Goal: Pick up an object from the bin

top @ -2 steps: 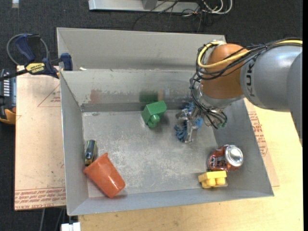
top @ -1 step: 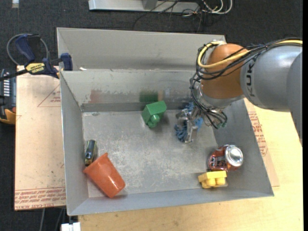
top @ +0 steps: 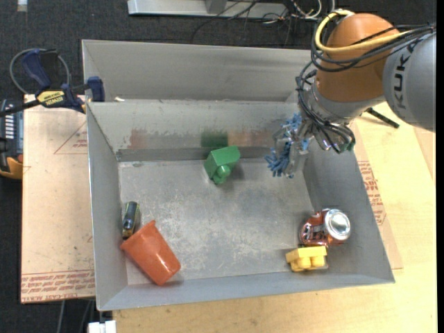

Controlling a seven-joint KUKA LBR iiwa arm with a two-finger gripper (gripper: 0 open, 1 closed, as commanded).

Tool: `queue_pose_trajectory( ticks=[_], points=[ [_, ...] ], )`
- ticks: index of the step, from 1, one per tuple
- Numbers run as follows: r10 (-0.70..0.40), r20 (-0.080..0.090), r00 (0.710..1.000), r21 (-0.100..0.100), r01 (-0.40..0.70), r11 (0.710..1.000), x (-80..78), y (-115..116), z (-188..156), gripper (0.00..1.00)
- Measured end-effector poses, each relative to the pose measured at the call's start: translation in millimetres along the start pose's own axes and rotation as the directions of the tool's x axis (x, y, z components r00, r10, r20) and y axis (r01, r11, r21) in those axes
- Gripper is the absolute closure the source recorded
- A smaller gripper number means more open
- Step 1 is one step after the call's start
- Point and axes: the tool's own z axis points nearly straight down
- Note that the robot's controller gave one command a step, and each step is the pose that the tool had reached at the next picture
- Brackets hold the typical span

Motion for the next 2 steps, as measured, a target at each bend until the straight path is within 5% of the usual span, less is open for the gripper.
queue_pose_trajectory(
  ticks=[2],
  points=[
    [-0.002,-0.011,1.0,-0.005,0.002,1.0,3.5,10.9,-40.6,1.0]
  ],
)
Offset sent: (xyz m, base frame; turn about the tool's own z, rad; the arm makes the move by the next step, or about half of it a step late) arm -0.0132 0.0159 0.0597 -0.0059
